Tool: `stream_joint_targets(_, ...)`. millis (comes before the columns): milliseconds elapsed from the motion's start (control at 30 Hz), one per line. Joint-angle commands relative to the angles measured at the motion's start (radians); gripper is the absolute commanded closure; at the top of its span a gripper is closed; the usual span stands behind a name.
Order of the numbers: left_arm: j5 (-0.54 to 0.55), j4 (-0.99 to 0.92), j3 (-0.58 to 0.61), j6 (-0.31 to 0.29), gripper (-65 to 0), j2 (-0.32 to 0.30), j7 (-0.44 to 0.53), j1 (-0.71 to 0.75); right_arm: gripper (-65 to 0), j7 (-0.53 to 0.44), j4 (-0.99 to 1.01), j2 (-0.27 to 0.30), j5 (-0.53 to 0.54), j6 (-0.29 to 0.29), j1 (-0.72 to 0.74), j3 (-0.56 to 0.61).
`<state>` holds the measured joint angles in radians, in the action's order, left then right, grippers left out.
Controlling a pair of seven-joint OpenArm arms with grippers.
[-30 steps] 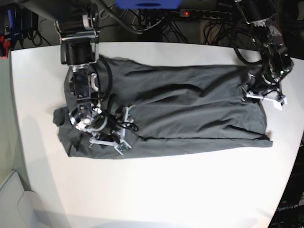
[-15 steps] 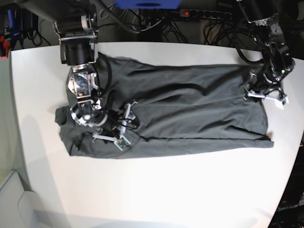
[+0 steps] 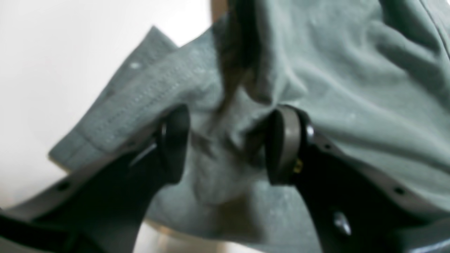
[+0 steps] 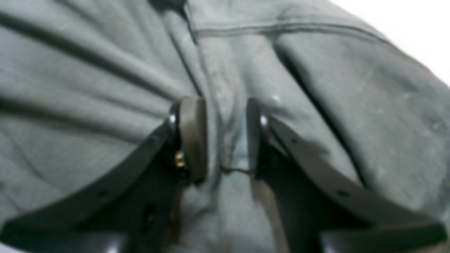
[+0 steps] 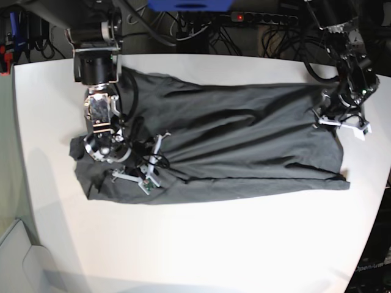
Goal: Layout the t-shirt on the table in an organized manner, then fold the t-shirt properly
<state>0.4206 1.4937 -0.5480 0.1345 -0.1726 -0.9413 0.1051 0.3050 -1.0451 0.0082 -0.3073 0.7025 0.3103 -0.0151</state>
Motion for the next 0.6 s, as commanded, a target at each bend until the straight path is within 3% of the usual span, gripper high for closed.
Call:
stream_joint_targets(0,-0.018,-0.002,-0.004,0.018,-34.3,-0.017,-0.031,0.005,-14.8,-0.014,-0.008,0.005,-0.014,-0.004,0.022,-0.001)
stream_joint_targets(100,-0.018,-0.003,-0.004,0.018,-34.3,-0.023,-0.031,0.005,-13.5,-0.063,-0.01,0.006,-0.016,-0.004,0.017,-0.001)
stream_joint_targets(567,-0.018,-0.069,0.003,0.018,-34.3,-0.043,0.055,0.031,-13.3,-0.062,-0.148,0.022,-0.013,-0.004,0.016,-0.004)
